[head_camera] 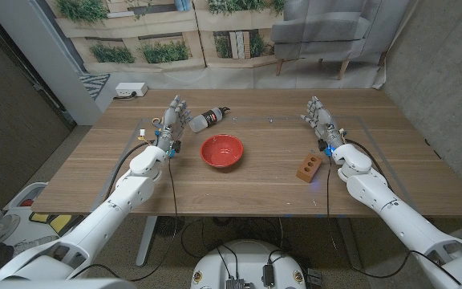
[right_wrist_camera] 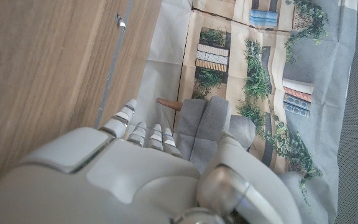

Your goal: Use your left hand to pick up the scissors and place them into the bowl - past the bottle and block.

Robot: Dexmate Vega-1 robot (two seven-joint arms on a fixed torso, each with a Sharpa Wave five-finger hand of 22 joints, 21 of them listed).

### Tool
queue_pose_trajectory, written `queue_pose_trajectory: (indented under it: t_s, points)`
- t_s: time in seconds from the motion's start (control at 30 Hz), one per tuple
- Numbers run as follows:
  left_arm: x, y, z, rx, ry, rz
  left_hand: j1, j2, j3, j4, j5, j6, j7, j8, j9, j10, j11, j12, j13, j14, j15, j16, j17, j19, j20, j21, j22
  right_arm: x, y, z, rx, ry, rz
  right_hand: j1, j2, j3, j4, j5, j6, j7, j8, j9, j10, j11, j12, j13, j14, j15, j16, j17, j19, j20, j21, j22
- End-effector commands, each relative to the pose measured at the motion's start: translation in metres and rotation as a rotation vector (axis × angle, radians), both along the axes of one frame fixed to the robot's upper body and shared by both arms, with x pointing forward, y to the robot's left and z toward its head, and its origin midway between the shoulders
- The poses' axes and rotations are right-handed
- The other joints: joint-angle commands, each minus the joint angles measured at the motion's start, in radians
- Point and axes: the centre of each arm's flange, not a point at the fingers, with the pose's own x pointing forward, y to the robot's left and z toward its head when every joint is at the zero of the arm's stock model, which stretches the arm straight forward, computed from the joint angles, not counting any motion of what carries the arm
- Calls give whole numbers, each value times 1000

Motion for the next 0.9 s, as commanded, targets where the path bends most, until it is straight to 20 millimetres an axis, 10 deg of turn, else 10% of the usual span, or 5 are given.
queue_pose_trajectory:
  t_s: [0.03, 0.3, 0.6, 0.9]
  points:
    - [-6, 4, 1, 36, -18, 62, 13, 66, 3, -9, 4, -192, -24, 14, 5, -257, 24, 14, 5, -216, 40, 17, 3, -135, 51, 7, 4, -1, 0, -1, 0, 0, 2, 5, -1, 7, -2, 7, 0, 4, 6, 3, -1, 8, 3, 2, 3, 10, 6, 5, 6, -1, 6, 2]
    - [-14, 6, 4, 62, -30, 182, 67, 43, 17, -64, -7, -152, -36, 25, 8, -209, 52, 34, 11, -165, 99, 25, 2, -122, 109, 4, 6, 0, 2, -3, -5, 5, 12, 4, -1, 7, -2, 6, 2, 7, 6, 3, 2, 9, 4, 2, 4, 11, 6, 5, 6, -1, 6, 2]
    - [-23, 9, 9, 93, -28, 324, 185, 27, 63, -183, -23, -70, -13, 39, 13, -119, 77, 63, 23, -33, 98, 50, 15, -87, 112, 8, 11, 1, 2, -4, -12, 3, 21, 3, -2, 8, -3, 5, 5, 7, 7, 3, 9, 10, 6, 2, 8, 15, 7, 5, 8, -1, 6, 2]
    - [-32, 11, 17, 127, -25, 446, 237, 18, 78, -243, -24, -11, 13, 49, 16, -57, 91, 83, 31, 7, 90, 56, 24, -73, 108, 11, 15, 2, 5, -3, -37, 0, 28, 2, -3, 8, -4, 5, 10, 11, 8, 3, 13, 9, 6, 2, 12, 18, 8, 5, 10, -1, 7, 2]
